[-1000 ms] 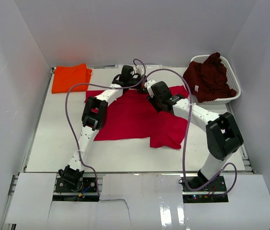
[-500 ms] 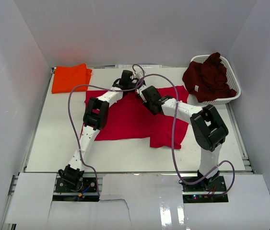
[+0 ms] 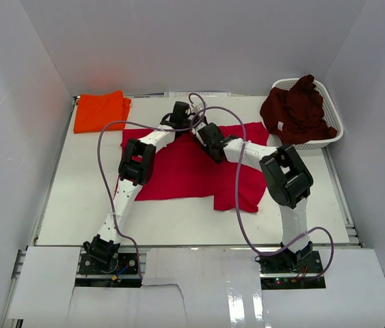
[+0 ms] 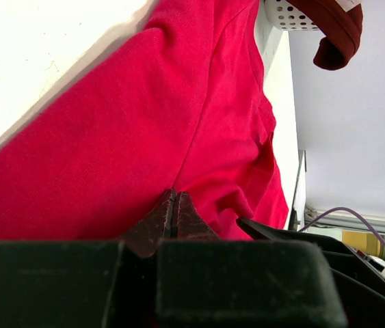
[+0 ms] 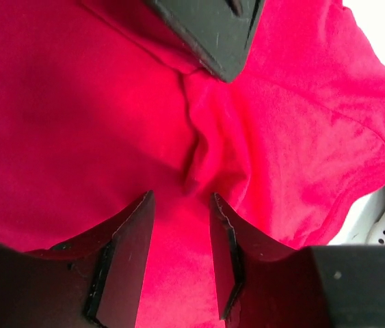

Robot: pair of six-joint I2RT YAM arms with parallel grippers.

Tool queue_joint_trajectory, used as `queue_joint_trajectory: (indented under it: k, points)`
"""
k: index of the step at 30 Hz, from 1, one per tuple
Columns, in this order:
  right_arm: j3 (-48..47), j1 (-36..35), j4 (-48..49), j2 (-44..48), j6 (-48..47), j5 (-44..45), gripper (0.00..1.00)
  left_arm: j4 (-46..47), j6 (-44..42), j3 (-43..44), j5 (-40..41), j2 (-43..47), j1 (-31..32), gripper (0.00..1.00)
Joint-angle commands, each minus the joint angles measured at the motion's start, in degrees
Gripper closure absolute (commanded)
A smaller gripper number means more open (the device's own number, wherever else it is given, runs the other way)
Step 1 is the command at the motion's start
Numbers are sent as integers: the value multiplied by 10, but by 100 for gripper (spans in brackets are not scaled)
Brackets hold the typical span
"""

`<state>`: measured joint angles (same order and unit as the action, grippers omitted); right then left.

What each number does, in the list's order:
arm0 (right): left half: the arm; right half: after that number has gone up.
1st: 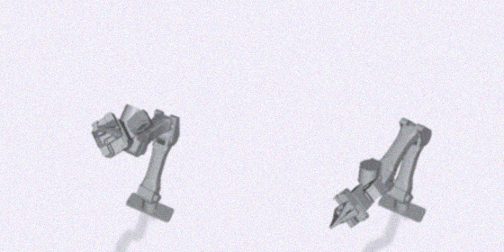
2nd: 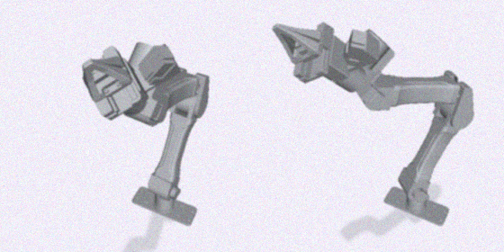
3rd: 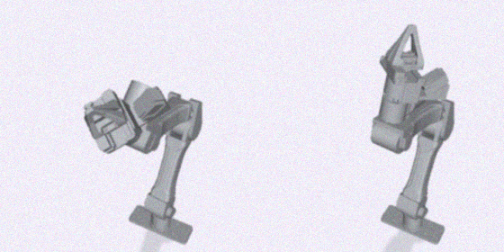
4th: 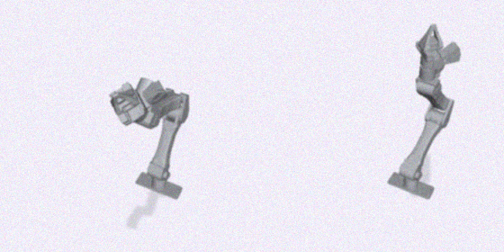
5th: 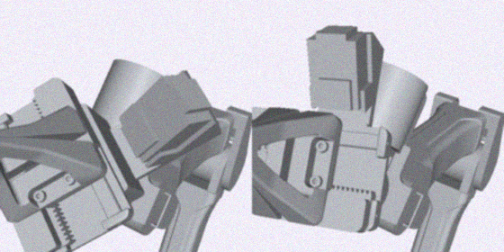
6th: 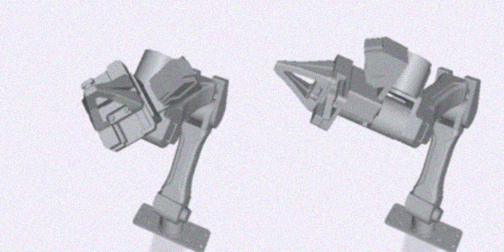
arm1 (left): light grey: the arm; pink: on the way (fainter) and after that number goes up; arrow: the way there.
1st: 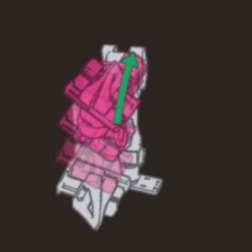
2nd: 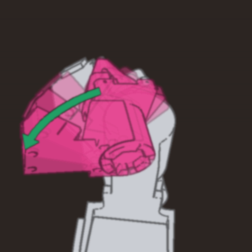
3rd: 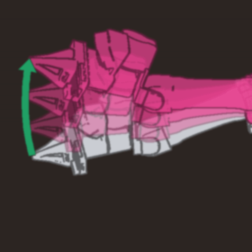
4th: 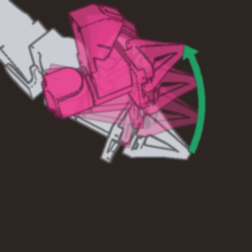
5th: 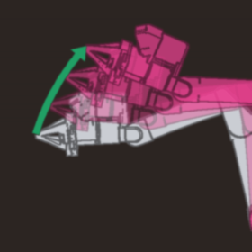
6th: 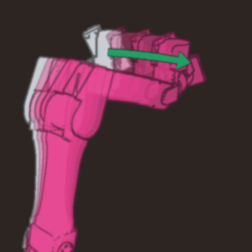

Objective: Fold and stack the t-shirts
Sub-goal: Fold the flattened tshirt in 1/3 of the way

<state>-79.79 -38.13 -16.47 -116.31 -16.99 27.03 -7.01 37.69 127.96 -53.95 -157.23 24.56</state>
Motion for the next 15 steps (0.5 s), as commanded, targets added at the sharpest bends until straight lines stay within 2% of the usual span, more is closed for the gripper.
queue_joint_trajectory:
  k: [1, 6, 10, 15]
  points:
    - [-34, 9, 15, -10, -4, 3, 56, -11, -17, -3, 4, 10, 2, 100]
    - [-47, 19, 16, -24, -2, 3, 63, -13, -19, -3, 9, 10, 2, 100]
    - [-49, 29, 16, -27, 0, -3, 64, -15, -21, -4, 9, 13, 2, 100]
    - [-50, 39, 15, -33, 6, -18, 70, -16, -23, -7, 10, 17, 2, 100]
